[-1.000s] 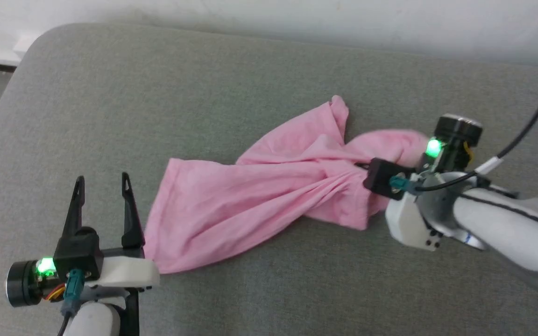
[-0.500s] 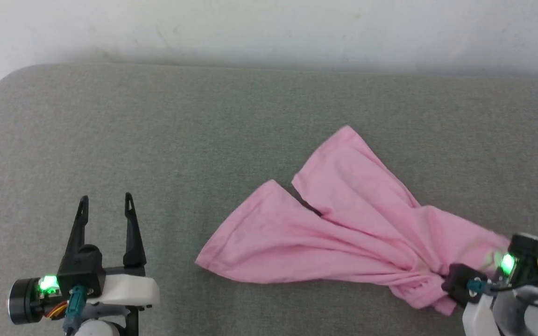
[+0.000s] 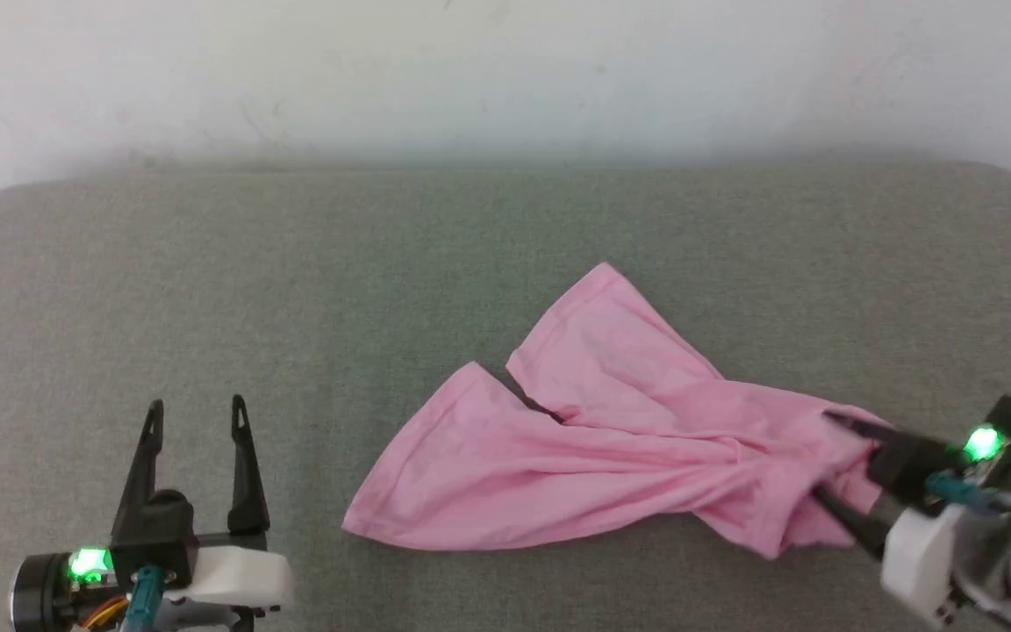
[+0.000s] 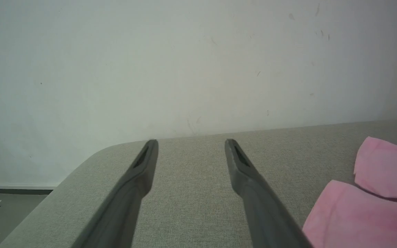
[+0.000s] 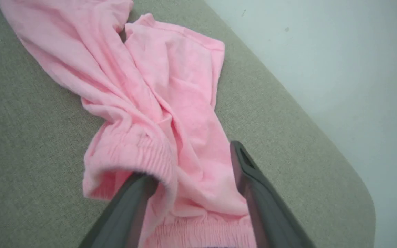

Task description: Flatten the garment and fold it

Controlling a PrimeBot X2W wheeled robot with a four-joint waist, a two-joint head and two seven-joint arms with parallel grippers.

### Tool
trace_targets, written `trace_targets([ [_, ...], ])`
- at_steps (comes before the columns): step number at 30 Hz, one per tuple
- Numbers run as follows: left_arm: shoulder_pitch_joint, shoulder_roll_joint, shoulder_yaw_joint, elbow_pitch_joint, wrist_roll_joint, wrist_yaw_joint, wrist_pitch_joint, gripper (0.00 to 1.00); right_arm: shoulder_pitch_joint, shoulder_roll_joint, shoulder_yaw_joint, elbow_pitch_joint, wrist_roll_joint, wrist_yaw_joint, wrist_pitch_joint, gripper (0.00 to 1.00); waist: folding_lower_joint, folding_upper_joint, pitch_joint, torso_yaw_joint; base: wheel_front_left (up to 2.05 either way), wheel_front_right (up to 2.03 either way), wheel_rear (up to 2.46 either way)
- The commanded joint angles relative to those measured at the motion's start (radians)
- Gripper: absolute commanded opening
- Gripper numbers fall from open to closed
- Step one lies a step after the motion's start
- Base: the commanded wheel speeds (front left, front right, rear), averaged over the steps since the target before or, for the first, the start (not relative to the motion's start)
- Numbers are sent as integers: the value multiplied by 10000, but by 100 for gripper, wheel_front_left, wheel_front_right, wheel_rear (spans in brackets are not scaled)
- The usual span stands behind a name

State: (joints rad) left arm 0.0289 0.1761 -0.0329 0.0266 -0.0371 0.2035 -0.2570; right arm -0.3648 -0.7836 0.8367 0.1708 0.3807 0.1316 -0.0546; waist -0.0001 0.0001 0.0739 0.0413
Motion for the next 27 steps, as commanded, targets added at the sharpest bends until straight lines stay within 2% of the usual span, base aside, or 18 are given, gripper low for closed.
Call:
trace_targets([
  [1, 181, 1, -11, -58, 128, 7, -47, 100, 196, -264, -458, -464, -128, -9, 252, 100, 1, -1, -201, -167, 0, 0, 0],
  [5, 162, -6, -79, -175, 208, 4, -47, 100, 435, -815, -1841, -1744, -68, -9, 1030, 100, 1, -1, -210, -124, 0, 0, 0],
  [9, 30, -32, -228, -236, 291, -25, -47, 100, 567, -1308, -2639, -2472, 250, -9, 1956, 100, 1, -1, -113, 74, 0, 0, 0],
  [15, -237, 8, -348, -316, 356, -38, -47, 100, 326, -1780, -2749, -2261, 1770, -9, 4131, 100, 1, -1, 193, 270, 0, 0, 0],
  [18, -434, 20, -410, -369, 369, -51, -47, 100, -147, -1708, -2383, -1777, 2485, -9, 5294, 100, 1, -1, 423, 362, 0, 0, 0],
  [21, -647, 5, -486, -422, 385, -44, -47, 100, -800, -1353, -1932, -1033, 2983, -9, 6011, 100, 1, -1, 696, 460, 0, 0, 0],
  [27, -1041, -75, -650, -459, 378, -27, -47, 100, -1883, -408, -951, 835, 3159, -9, 6233, 100, 1, -1, 1297, 679, 0, 0, 0],
])
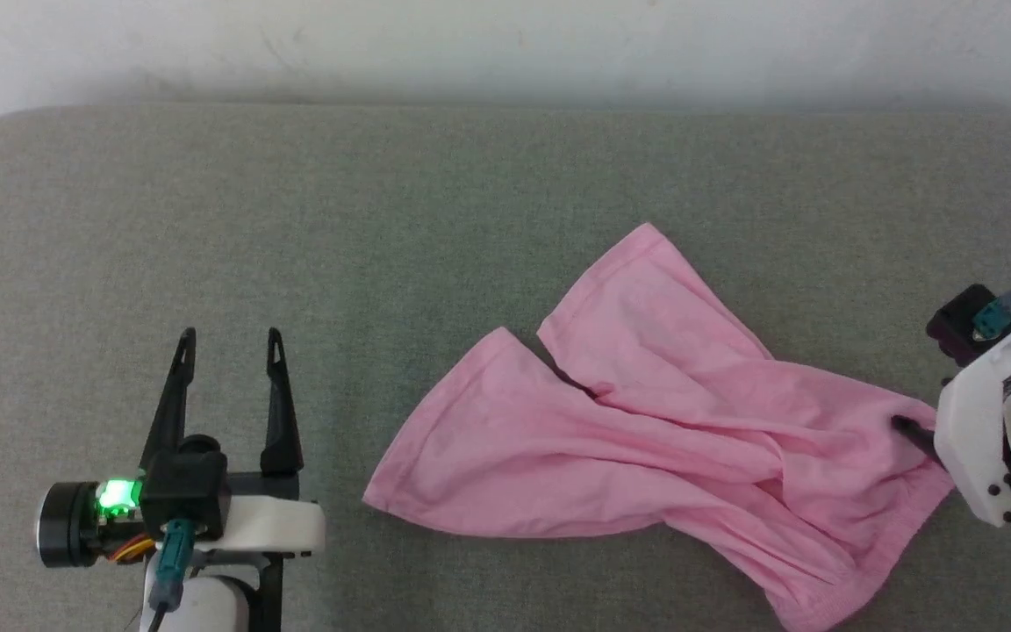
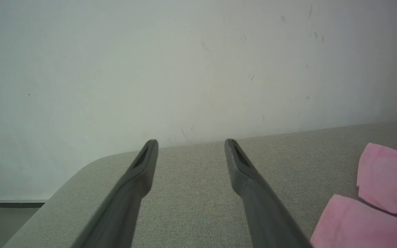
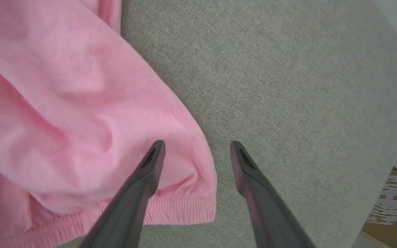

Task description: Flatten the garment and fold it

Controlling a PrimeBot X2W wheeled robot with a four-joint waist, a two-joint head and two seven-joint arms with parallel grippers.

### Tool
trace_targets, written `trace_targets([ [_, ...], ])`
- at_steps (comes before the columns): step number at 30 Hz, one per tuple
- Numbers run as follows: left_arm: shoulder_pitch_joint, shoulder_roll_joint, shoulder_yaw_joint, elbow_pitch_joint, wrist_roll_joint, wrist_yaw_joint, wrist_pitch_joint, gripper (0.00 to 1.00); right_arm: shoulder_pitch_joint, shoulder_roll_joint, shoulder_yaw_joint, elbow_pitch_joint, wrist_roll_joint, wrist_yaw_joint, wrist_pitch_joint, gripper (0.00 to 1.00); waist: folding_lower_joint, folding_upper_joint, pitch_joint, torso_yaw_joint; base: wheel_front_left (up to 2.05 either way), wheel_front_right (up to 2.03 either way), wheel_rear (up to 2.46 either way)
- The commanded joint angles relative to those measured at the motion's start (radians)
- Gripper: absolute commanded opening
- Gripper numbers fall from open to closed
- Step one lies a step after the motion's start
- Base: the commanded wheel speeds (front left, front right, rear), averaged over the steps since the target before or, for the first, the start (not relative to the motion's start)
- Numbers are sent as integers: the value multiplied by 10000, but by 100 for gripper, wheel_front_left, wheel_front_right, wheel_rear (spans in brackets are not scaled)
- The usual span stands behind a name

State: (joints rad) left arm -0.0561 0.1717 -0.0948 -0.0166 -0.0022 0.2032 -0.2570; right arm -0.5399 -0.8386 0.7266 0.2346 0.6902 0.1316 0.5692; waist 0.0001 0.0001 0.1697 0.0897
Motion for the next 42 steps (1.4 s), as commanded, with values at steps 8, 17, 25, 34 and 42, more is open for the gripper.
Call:
trace_targets([
  [8, -530, -57, -76, 27, -14, 18, -47, 100, -604, 715, 2503, 1675, 77, -9, -333, 100, -1, -1, 752, 374, 0, 0, 0],
  [17, -584, -33, -139, 121, -21, 35, -47, 100, -2788, 275, 3579, 1764, 133, -9, -2693, 0, -1, -1, 495, 529, 0, 0, 0],
  [25, -955, -163, -342, 16, -46, -19, -47, 100, -4822, 1008, 3332, 3546, -140, -9, -3935, 0, -1, -1, 852, 1061, 0, 0, 0],
  [34, -1690, -426, -618, 16, -55, -91, -47, 100, -4835, 2701, 3923, 6554, 96, -9, -3564, 0, -1, -1, 1518, 1574, 0, 0, 0],
  [42, -1544, 11, -414, 310, -20, -164, -47, 100, -4748, 2724, 4575, 6722, 869, -9, -4577, 100, -1, -1, 911, 965, 0, 0, 0],
])
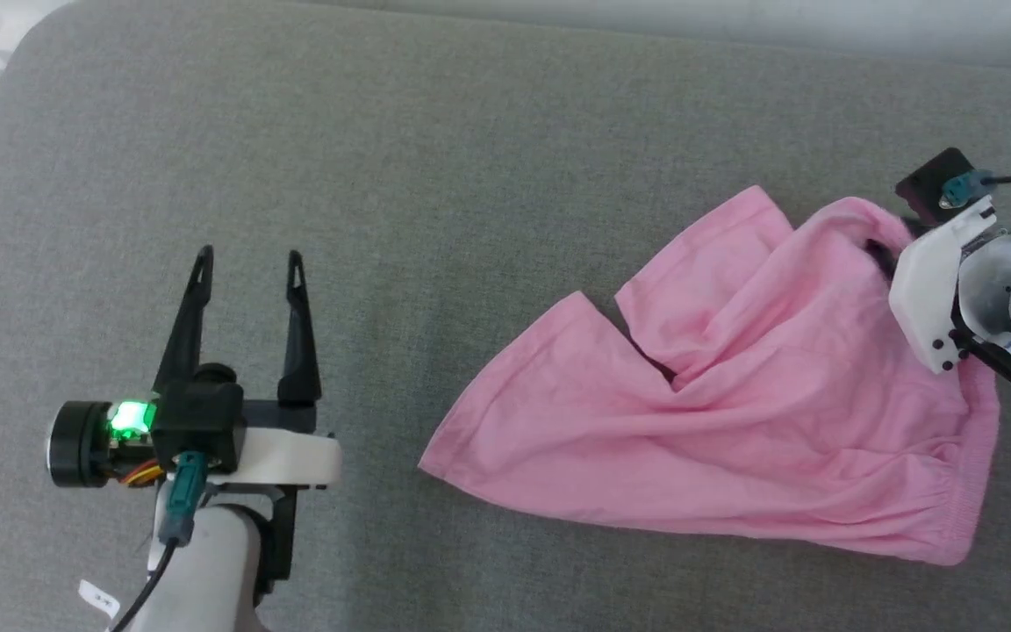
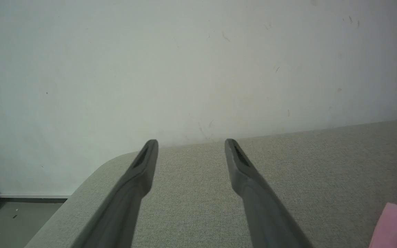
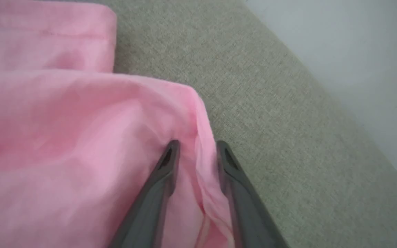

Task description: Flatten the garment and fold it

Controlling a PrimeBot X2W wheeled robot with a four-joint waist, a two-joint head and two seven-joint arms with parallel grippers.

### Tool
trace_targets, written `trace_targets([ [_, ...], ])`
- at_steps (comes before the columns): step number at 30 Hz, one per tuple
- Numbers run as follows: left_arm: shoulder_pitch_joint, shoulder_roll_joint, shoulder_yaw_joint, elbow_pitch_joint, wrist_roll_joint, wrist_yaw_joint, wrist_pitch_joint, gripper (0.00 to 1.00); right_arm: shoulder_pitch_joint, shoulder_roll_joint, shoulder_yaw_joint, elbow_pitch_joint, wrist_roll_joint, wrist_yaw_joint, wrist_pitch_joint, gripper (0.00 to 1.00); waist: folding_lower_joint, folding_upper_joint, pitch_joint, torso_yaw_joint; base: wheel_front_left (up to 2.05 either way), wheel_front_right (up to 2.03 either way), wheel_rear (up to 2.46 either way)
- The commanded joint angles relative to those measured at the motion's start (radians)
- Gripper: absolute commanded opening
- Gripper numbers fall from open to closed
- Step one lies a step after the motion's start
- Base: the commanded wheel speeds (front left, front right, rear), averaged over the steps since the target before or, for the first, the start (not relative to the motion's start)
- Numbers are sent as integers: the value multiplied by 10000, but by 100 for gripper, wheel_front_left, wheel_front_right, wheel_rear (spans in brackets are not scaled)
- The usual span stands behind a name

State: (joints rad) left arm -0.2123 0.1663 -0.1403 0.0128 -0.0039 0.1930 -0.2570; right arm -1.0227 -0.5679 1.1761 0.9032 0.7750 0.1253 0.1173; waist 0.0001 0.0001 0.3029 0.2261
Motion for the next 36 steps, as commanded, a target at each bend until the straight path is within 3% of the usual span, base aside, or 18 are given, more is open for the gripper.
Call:
trace_targets([
  [1, 80, 157, 38, 84, -18, -145, -47, 100, 0, -25, 66, 58, -74, 54, -550, 100, -1, -1, -562, -494, 0, 0, 0],
  [6, 220, 768, 11, 644, -180, -832, -47, 100, -102, -75, -271, 68, -568, 54, -2958, 100, -1, -1, -1293, -925, 0, 0, 0],
  [10, -30, 1364, -222, 1419, -351, -1775, 145, 100, 43, -157, -1023, -250, -962, 54, -3696, 100, -1, -1, -1799, -1164, 0, 0, 0],
  [13, -397, 1755, -512, 1579, -509, -2539, 889, 100, 358, -309, -2271, -1057, -1562, 54, -3779, 100, -1, -1, -2037, -1294, 0, 0, 0],
  [17, -806, 2107, -1143, 1427, -1169, -3107, 2403, 100, 1797, -521, -4549, -2796, -2683, 54, -3786, 100, -1, -1, -2250, -1392, 0, 0, 0],
  [20, -1160, 2549, -2005, 1152, -1856, -3219, 3787, 100, 3312, -355, -6290, -4025, -3695, 54, -3787, 100, -1, -1, -2377, -1429, 0, 0, 0],
  [26, -2131, 4076, -4835, 431, -4401, -3233, 6673, 100, 5986, 687, -8918, -6120, -5395, 54, -3789, 100, -1, -1, -2454, -1592, 0, 0, 0],
  [31, -3021, 4923, -6378, 532, -6088, -3235, 8298, 100, 7396, 1482, -9788, -7283, -6190, 54, -3523, 100, -1, -1, -2431, -1801, 0, 0, 0],
  [36, -3763, 5144, -7479, 1133, -7389, -3235, 9397, 100, 8066, 1916, -10104, -7953, -6480, 54, -3232, 100, -1, -1, -2267, -2024, 0, 0, 0],
])
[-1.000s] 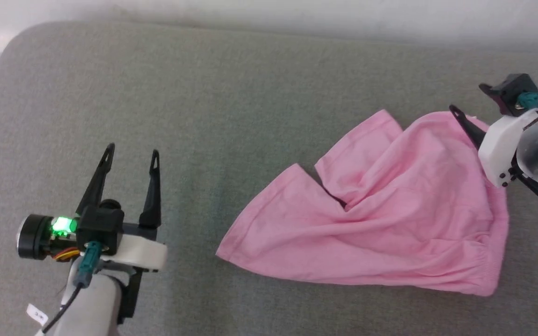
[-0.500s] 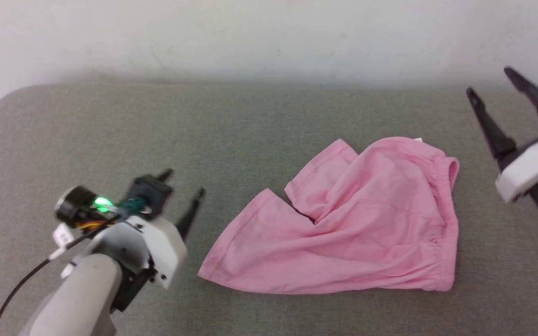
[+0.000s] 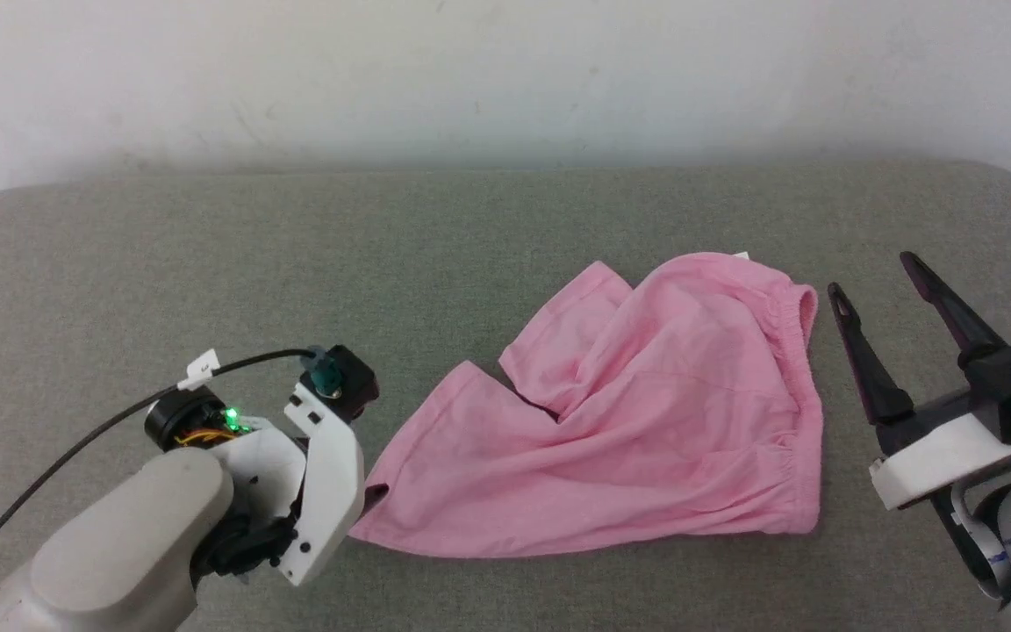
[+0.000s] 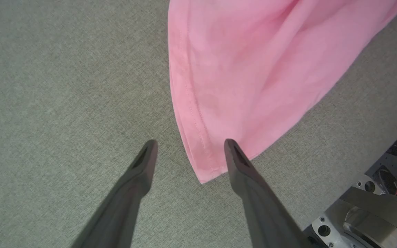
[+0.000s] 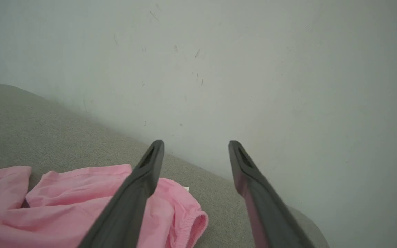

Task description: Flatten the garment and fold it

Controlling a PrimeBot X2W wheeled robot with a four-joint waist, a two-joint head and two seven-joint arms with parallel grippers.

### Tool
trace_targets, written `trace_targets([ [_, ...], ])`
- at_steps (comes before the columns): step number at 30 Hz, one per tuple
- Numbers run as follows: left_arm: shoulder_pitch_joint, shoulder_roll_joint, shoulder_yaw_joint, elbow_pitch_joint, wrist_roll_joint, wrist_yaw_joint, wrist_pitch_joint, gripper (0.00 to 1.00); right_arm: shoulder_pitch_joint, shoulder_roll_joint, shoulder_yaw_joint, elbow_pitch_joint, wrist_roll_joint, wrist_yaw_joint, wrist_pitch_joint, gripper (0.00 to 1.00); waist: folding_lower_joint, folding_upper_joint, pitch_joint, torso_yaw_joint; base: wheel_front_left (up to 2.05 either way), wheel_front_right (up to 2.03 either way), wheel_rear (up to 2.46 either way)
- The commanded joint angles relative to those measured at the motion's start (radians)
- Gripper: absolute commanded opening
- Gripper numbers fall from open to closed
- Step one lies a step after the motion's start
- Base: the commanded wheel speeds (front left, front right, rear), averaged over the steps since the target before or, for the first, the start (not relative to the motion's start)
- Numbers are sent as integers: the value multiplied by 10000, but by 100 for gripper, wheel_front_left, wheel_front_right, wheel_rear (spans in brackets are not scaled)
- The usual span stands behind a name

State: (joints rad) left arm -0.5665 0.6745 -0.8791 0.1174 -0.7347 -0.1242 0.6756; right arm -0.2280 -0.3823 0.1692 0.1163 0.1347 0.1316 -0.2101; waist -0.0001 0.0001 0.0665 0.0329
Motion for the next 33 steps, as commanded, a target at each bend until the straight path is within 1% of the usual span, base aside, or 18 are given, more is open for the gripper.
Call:
trace_targets([
  [1, -390, 83, -318, 219, -186, -64, 215, 100, 189, 101, -51, -162, -136, -9, 95, 100, 1, -1, 147, -135, 0, 0, 0],
  [6, -995, 48, -1510, 938, -565, -64, 893, 100, 291, 177, 0, -349, -286, -9, 325, 100, 1, -1, 392, -303, 0, 0, 0],
  [9, -1259, 3, -2231, 1394, -668, -64, 1038, 100, 211, 168, 67, -376, -343, -9, 372, 100, 1, -1, 537, -406, 0, 0, 0],
  [13, -1495, -134, -3040, 1934, -808, -64, 896, 100, 51, 95, 177, -406, -346, -9, 464, 100, 1, -1, 640, -499, 0, 0, 0],
  [16, -1601, -325, -3187, 2410, -1015, -64, 413, 100, -101, -115, 418, -480, -279, -9, 676, 100, 1, -1, 636, -525, 0, 0, 0],
  [17, -1629, -362, -3271, 2512, -1083, -65, 311, 39, -154, -232, 496, -546, -224, -9, 778, 100, 1, -1, 615, -522, 0, 0, 0],
  [18, -1645, -378, -3355, 2551, -1205, -65, 253, 0, -214, -366, 575, -605, -132, -9, 914, 100, 1, -1, 584, -512, 0, 0, 0],
  [21, -1835, -287, -3426, 2570, -1448, -65, -209, 0, -435, -934, 934, -841, 419, -9, 1540, 100, 1, -1, 480, -460, 0, 0, 0],
  [22, -1835, -287, -3426, 2570, -1448, -65, -209, 0, -435, -934, 934, -841, 419, -9, 1540, 100, 1, -1, 480, -460, 0, 0, 0],
  [24, -1949, -188, -3313, 2580, -1641, -65, -666, 0, -540, -1491, 1341, -1072, 1042, -9, 2271, 100, 1, -1, 408, -402, 0, 0, 0],
  [26, -2009, -66, -3291, 2521, -1781, -65, -969, 0, -581, -2192, 1847, -1443, 1849, -9, 3257, 100, 1, -1, 341, -332, 0, 0, 0],
  [30, -2026, 224, -3385, 2281, -1875, -65, -1375, 0, -618, -3890, 3072, -2316, 3749, -9, 5412, 100, 1, -1, 290, -195, 0, 0, 0],
  [33, -1973, 336, -3460, 2181, -1857, -65, -1581, 0, -592, -4752, 3689, -2761, 4886, -9, 6694, 100, 1, -1, 301, -94, 0, 0, 0],
])
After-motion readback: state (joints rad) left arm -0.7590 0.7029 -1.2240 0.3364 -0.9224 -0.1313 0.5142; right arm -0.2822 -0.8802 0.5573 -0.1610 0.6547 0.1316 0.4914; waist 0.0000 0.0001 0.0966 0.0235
